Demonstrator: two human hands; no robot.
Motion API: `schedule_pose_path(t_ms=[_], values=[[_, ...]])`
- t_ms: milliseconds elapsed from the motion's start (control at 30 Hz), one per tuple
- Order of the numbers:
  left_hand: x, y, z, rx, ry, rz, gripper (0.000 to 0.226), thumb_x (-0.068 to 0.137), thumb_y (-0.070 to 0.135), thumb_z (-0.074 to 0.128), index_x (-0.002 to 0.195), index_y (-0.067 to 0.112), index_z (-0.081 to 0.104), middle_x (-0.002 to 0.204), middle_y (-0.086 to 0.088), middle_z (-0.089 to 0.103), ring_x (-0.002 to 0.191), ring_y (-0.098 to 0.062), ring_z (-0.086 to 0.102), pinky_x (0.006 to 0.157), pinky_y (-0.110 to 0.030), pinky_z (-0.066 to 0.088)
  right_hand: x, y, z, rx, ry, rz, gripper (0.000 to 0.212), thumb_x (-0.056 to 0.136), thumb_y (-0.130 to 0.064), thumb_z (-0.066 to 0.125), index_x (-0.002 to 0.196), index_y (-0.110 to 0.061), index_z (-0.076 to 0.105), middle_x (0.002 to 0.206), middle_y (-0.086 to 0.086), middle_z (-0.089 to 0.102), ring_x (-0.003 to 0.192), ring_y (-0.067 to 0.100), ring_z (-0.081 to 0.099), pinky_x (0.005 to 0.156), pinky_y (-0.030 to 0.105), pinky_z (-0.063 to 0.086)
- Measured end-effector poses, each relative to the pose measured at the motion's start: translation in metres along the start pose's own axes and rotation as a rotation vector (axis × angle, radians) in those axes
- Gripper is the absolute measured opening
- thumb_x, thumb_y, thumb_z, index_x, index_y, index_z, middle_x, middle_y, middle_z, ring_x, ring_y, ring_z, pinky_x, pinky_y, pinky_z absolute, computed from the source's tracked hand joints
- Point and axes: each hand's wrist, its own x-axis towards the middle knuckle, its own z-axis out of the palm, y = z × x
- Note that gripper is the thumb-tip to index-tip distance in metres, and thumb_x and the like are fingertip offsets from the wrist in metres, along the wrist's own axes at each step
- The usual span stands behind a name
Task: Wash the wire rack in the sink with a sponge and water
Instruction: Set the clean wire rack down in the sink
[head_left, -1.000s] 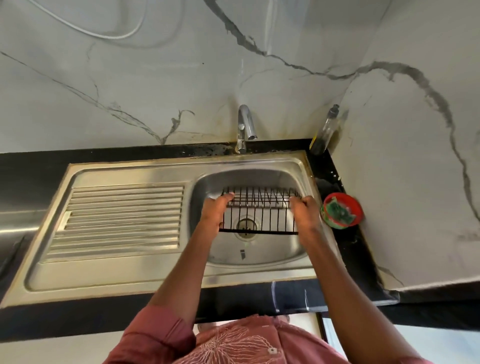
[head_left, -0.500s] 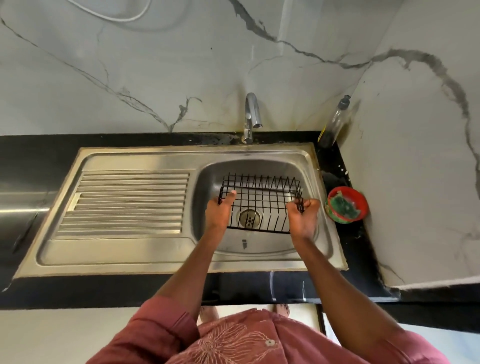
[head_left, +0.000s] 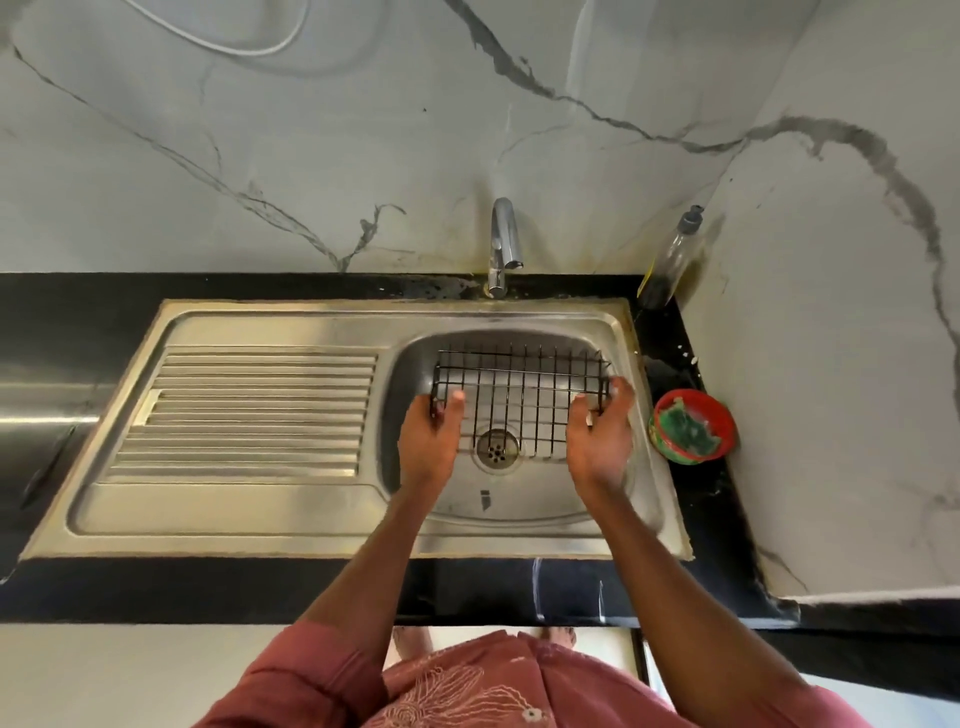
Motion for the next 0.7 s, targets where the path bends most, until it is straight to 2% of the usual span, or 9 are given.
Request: schedule_pose_path(t_ms=[67,100,200,267,400,500,567,633,700], values=[[0.011,0.008,0.005,0.230,-0.043,-0.334,0.074,0.091,0.078,0.048,0.115,0.011,0.067,0.106,-0.008,0.070,0.096,-0.026,0.068,0.093,-0.045,0.055,0.012,-0.009,0.003,-0.073,0.001,0.259,0.052,0.095,-0.039,0.062,0.137,-0.013,0.047,0.121,0.016,0.067,0.093,0.026,0.062,0.068,0.025,0.046],[0.011,0.008,0.008,0.251,-0.034,-0.355,0.072,0.093,0.077,0.047,0.112,0.011,0.068,0.104,-0.009,0.071,0.096,-0.028,0.069,0.091,-0.045,0.055,0.013,-0.009,0.002,-0.068,0.032,0.259,0.050,0.094,-0.037,0.065,0.134,-0.012,0.049,0.118,0.015,0.068,0.092,0.025,0.062,0.067,0.024,0.045],[-0.007,0.005,0.005,0.012,0.051,0.017,0.039,0.102,0.058,0.052,0.089,0.022,0.058,0.081,0.003,0.061,0.074,-0.011,0.057,0.071,-0.034,0.049,-0.007,0.000,-0.006,0.029,0.083,-0.024,0.053,0.096,-0.040,0.058,0.140,-0.017,0.037,0.115,0.015,0.067,0.096,0.028,0.063,0.075,0.038,0.053],[-0.005,0.003,0.004,-0.031,0.045,0.137,0.035,0.105,0.052,0.052,0.091,0.020,0.055,0.079,0.001,0.058,0.072,-0.012,0.054,0.068,-0.032,0.047,-0.007,0.005,-0.005,0.039,0.096,-0.055,0.054,0.098,-0.039,0.054,0.143,-0.017,0.033,0.112,0.013,0.066,0.096,0.029,0.063,0.076,0.039,0.051],[0.006,0.016,0.013,0.157,-0.026,-0.158,0.048,0.103,0.062,0.047,0.098,0.016,0.062,0.087,0.004,0.062,0.078,-0.014,0.058,0.072,-0.030,0.044,0.011,-0.001,0.000,-0.098,0.022,0.227,0.043,0.096,-0.039,0.060,0.127,-0.010,0.056,0.108,0.008,0.065,0.101,0.026,0.062,0.081,0.032,0.041],[-0.004,0.009,0.010,0.039,0.025,0.032,0.040,0.105,0.057,0.046,0.089,0.022,0.057,0.076,0.008,0.056,0.066,-0.004,0.051,0.064,-0.026,0.044,0.004,0.016,0.004,-0.103,0.037,0.015,0.037,0.099,-0.038,0.051,0.123,-0.011,0.051,0.096,0.009,0.064,0.089,0.028,0.064,0.074,0.036,0.050],[-0.004,0.011,0.010,0.102,0.000,-0.039,0.043,0.105,0.059,0.043,0.084,0.024,0.055,0.075,0.007,0.058,0.068,-0.006,0.055,0.065,-0.027,0.043,0.010,0.015,0.005,-0.157,0.009,0.063,0.043,0.098,-0.044,0.051,0.125,-0.011,0.052,0.096,0.009,0.064,0.091,0.030,0.066,0.077,0.039,0.054],[-0.002,0.010,0.011,0.160,0.001,-0.152,0.049,0.105,0.061,0.040,0.083,0.021,0.057,0.078,0.003,0.062,0.072,-0.011,0.058,0.066,-0.031,0.042,0.012,0.008,0.006,-0.194,-0.028,0.168,0.054,0.095,-0.050,0.056,0.133,-0.011,0.055,0.107,0.012,0.068,0.104,0.034,0.067,0.082,0.038,0.051],[-0.002,0.011,0.011,0.088,-0.010,-0.136,0.050,0.106,0.057,0.042,0.087,0.014,0.059,0.077,0.003,0.061,0.070,-0.010,0.056,0.065,-0.029,0.042,0.014,0.006,0.006,-0.189,-0.053,0.126,0.058,0.097,-0.047,0.057,0.140,-0.010,0.050,0.119,0.016,0.068,0.110,0.036,0.065,0.085,0.041,0.051]])
